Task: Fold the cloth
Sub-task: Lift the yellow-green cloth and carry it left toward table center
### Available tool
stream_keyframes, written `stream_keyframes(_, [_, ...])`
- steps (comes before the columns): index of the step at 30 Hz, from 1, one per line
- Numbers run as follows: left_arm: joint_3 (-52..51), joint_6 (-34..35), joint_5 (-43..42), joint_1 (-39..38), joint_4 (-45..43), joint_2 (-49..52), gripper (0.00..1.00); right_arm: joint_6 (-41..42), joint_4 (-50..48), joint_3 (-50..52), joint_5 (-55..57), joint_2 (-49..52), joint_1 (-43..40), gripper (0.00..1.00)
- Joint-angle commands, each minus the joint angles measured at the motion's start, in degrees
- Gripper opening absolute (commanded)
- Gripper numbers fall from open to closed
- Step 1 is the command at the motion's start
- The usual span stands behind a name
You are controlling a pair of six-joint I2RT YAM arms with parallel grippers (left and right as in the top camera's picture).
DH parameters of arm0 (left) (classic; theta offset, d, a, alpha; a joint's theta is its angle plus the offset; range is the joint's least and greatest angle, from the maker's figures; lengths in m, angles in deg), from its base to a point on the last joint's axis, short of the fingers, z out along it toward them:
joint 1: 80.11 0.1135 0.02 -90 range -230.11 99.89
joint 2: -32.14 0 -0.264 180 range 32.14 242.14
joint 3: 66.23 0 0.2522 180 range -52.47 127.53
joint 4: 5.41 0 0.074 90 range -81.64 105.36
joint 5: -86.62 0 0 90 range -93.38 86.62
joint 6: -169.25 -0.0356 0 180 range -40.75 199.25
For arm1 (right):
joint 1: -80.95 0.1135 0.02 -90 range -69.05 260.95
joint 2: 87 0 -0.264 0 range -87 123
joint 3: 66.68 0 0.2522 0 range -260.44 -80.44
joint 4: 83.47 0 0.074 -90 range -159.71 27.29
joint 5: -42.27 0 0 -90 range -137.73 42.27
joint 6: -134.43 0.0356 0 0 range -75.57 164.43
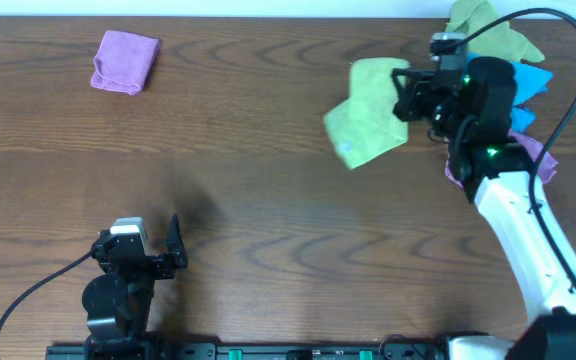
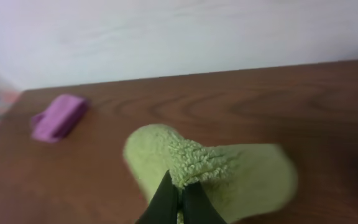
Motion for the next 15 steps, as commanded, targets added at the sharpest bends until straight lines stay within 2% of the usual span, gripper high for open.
stream_keyframes(1, [-1.25, 0.63, -0.17, 0.31, 0.37, -0.33, 0.95, -1.07, -0.61, -3.91, 2.91, 0.55, -2.97, 0.01])
stream_keyframes(6, [-1.25, 0.63, -0.17, 0.31, 0.35, -0.33, 0.95, -1.07, -0.57, -8.26, -4.52, 1.81, 0.20, 0.01])
stream_keyframes(11, [-1.25, 0.63, -0.17, 0.31, 0.37, -0.33, 0.95, -1.01, 1.62, -8.33, -13.60, 7.06, 12.72, 0.01])
stream_keyframes(12, [-1.25, 0.63, -0.17, 0.31, 0.37, -0.33, 0.95, -1.05, 2.36, -8.33, -16.46, 9.14, 16.83, 0.15])
stream_keyframes(13, [-1.25, 0.63, -0.17, 0.31, 0.37, -0.33, 0.95, -1.11, 3.13, -8.33, -19.19, 11.23, 20.68, 0.74])
stream_keyframes(14, [-1.25, 0.63, -0.15, 0.31, 0.35, -0.33, 0.95, -1.33, 3.87, -8.33, -20.55, 12.72, 23.39, 0.99])
stream_keyframes(15, [-1.25, 0.63, -0.17, 0.31, 0.37, -0.33, 0.95, -1.29, 4.37, -8.33, -20.92, 13.97, 25.40, 0.99])
